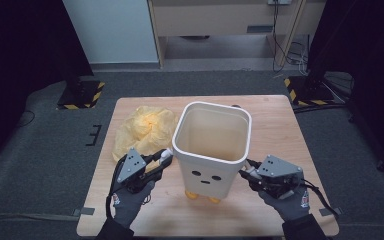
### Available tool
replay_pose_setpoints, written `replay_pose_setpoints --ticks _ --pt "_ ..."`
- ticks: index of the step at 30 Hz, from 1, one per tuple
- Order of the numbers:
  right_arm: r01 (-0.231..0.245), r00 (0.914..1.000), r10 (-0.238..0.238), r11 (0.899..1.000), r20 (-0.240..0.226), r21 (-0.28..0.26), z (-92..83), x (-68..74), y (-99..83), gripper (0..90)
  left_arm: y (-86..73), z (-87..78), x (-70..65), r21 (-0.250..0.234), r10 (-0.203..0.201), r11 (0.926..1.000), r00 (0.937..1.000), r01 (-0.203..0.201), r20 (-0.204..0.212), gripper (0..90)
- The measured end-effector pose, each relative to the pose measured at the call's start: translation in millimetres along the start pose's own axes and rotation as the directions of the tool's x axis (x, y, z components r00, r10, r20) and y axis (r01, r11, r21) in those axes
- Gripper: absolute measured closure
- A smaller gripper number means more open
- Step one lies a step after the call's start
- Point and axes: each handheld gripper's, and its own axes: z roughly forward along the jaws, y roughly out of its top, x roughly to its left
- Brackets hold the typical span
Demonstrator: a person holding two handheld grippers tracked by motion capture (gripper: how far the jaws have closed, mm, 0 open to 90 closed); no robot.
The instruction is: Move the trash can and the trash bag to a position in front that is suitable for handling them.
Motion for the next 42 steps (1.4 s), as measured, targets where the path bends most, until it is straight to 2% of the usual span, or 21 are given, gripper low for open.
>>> replay_pose_setpoints --ticks 3,7,8,9,10,11,12,14,16,17,19,22,24,27,31,33,34,36,38,40,42 --pt "-0.004 1.0000 0.004 1.000 0.007 -0.009 4.3 1.4 1.5 62.1 -1.7 4.0 7.1 0.009 -0.011 0.9999 0.9999 0.011 -0.013 66.2" --pt "-0.078 0.9956 0.077 0.997 -0.055 -0.028 7.2 3.2 4.3 61.5 -5.8 6.8 15.5 -0.005 -0.051 0.9987 0.9982 0.051 -0.030 66.1" --pt "-0.078 0.9956 0.077 0.997 -0.055 -0.028 7.2 3.2 4.3 61.5 -5.8 6.8 15.5 -0.005 -0.051 0.9987 0.9982 0.051 -0.030 65.9" --pt "-0.134 0.9846 0.129 0.991 -0.117 -0.031 7.6 1.9 5.4 60.4 -6.4 7.0 16.0 -0.005 -0.048 0.9988 0.9977 0.048 -0.048 65.6" --pt "-0.152 0.9803 0.148 0.988 -0.131 -0.027 7.6 1.7 5.9 58.1 -6.4 6.8 15.3 -0.002 -0.045 0.9990 0.9972 0.045 -0.059 65.4" --pt "-0.152 0.9803 0.148 0.988 -0.131 -0.027 7.6 1.7 5.9 58.1 -6.4 6.8 15.3 -0.002 -0.045 0.9990 0.9972 0.045 -0.059 65.1" --pt "-0.167 0.9770 0.162 0.986 -0.139 -0.024 8.5 -0.1 5.9 48.3 -6.4 6.3 14.8 0.003 -0.037 0.9993 0.9971 0.038 -0.066 64.8" --pt "-0.182 0.9744 0.177 0.983 -0.139 -0.026 8.6 -1.6 4.7 51.8 -6.3 5.5 14.5 0.014 -0.036 0.9992 0.9965 0.037 -0.076 62.9" --pt "-0.186 0.9732 0.180 0.982 -0.143 -0.032 8.1 -2.4 3.5 60.9 -6.2 5.4 14.9 0.013 -0.043 0.9989 0.9969 0.044 -0.066 63.8" --pt "-0.178 0.9771 0.173 0.984 -0.124 -0.027 7.7 -3.1 2.9 61.2 -5.4 5.2 14.4 0.014 -0.047 0.9988 0.9972 0.048 -0.059 65.5" --pt "-0.165 0.9786 0.162 0.986 -0.127 -0.013 7.8 -4.3 1.4 61.3 -4.3 5.6 14.0 0.017 -0.062 0.9979 0.9968 0.062 -0.051 66.2" --pt "-0.150 0.9822 0.145 0.988 -0.120 -0.033 9.2 -2.0 -1.2 61.4 -4.7 4.9 15.6 0.011 -0.094 0.9955 0.9951 0.094 -0.033 66.9" --pt "-0.144 0.9845 0.137 0.988 -0.109 -0.055 10.4 -0.3 -4.1 61.4 -5.3 3.6 19.0 -0.015 -0.140 0.9900 0.9901 0.140 -0.008 67.3" --pt "-0.125 0.9883 0.117 0.989 -0.098 -0.080 12.3 2.8 -5.9 61.4 -5.6 1.9 22.1 -0.029 -0.156 0.9873 0.9877 0.156 -0.002 67.5" --pt "-0.083 0.9936 0.076 0.993 -0.084 -0.088 15.9 5.8 -4.6 61.3 -9.3 -1.6 24.1 -0.032 -0.151 0.9880 0.9885 0.151 0.002 67.5" --pt "-0.079 0.9938 0.072 0.993 -0.085 -0.083 15.4 4.6 -4.5 61.3 -8.7 -2.9 22.6 -0.017 -0.120 0.9926 0.9927 0.120 -0.004 67.5" --pt "-0.078 0.9938 0.071 0.994 -0.085 -0.080 15.0 3.9 -4.4 61.3 -8.0 -3.7 21.7 -0.001 -0.090 0.9959 0.9957 0.090 -0.018 67.5" --pt "-0.084 0.9932 0.077 0.993 -0.087 -0.084 15.5 3.3 -3.9 60.9 -8.1 -6.0 22.4 0.023 -0.067 0.9974 0.9974 0.068 -0.025 66.9" --pt "-0.097 0.9912 0.089 0.992 -0.098 -0.079 14.6 2.2 -3.4 56.9 -11.2 -11.2 26.4 0.033 -0.031 0.9989 0.9970 0.033 -0.071 55.9" --pt "-0.112 0.9897 0.104 0.991 -0.098 -0.077 12.1 0.9 -2.7 52.6 -15.9 -18.5 32.3 0.039 -0.014 0.9991 0.9964 0.018 -0.084 47.8" --pt "-0.136 0.9859 0.125 0.985 -0.111 -0.102 5.8 -2.0 -0.6 51.0 -20.4 -25.4 36.6 0.042 -0.021 0.9988 0.9965 0.025 -0.081 42.5"
